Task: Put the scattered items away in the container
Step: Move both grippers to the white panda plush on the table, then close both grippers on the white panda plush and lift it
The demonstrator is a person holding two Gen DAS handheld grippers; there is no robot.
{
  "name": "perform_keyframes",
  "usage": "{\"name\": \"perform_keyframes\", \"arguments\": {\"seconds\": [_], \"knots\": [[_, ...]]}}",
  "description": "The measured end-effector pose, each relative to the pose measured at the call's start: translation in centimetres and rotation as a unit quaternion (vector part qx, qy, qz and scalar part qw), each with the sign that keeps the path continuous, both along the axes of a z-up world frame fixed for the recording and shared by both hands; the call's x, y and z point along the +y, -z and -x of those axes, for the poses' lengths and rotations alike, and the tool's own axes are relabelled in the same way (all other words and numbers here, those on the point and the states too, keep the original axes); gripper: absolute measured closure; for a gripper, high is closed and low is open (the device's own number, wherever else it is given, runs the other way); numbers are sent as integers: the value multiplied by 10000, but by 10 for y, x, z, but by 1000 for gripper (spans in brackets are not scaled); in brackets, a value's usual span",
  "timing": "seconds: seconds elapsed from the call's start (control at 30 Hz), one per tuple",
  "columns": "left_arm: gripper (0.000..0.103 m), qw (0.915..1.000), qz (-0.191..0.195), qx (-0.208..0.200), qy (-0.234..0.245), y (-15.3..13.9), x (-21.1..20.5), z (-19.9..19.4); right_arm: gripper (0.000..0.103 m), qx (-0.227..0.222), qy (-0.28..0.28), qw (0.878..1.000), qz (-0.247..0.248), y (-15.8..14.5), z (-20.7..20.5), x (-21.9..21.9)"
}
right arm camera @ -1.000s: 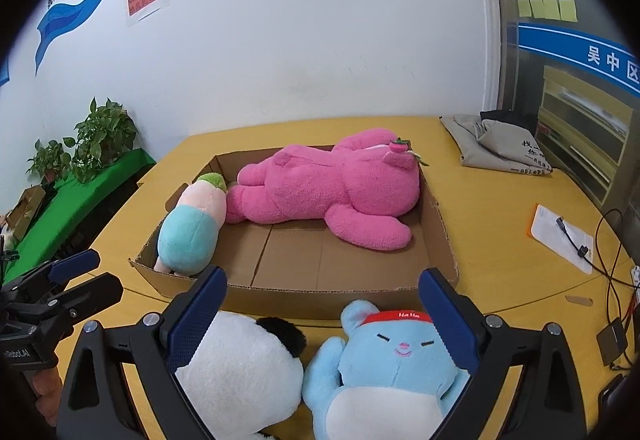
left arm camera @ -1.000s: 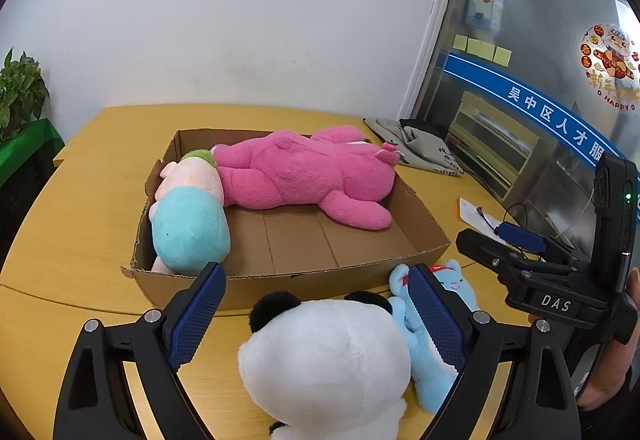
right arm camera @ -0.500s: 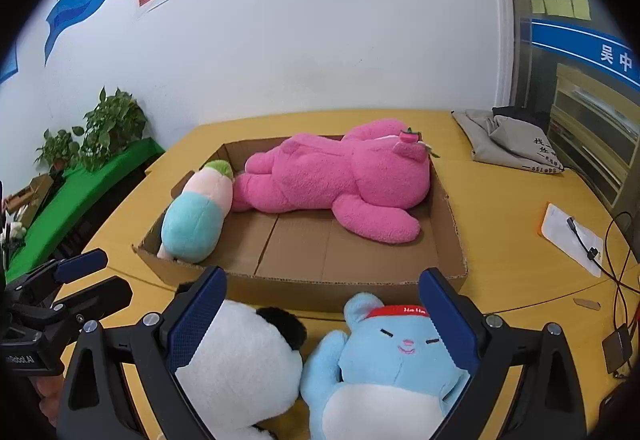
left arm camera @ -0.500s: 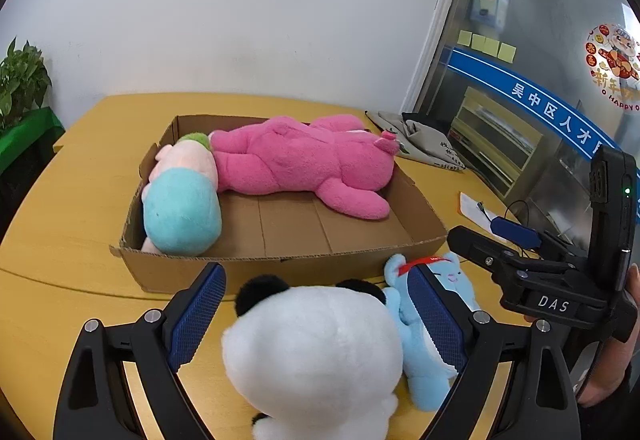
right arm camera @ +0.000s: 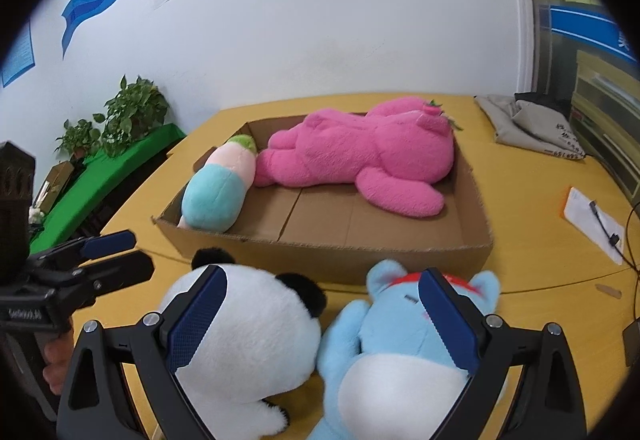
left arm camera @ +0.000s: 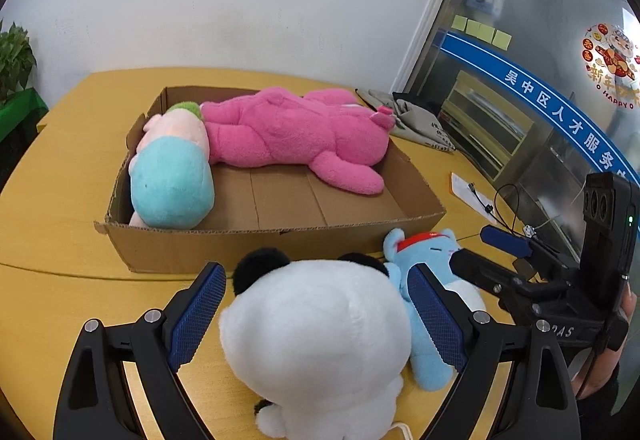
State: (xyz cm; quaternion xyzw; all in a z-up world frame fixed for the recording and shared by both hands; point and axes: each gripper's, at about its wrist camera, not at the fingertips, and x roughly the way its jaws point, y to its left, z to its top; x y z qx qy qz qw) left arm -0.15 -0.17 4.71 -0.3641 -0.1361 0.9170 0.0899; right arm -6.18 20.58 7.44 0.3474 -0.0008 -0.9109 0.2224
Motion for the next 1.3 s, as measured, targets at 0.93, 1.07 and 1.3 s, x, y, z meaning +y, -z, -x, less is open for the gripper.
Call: {"name": "perform_keyframes", "arguments": {"seconds": [0.93, 1.07, 1.3], "knots": [[10, 9951, -386, -747, 524, 62, -5, 12, 6, -458, -1257, 9910, -53, 36, -24, -32], [16, 9931, -546, -732, 739, 70, -5, 11, 6, -745, -1430, 9865, -295, 63, -22, -54], [26, 9905, -867, -736, 770, 80, -30, 8, 10, -870, -1514, 9846, -118, 75, -16, -69]]}}
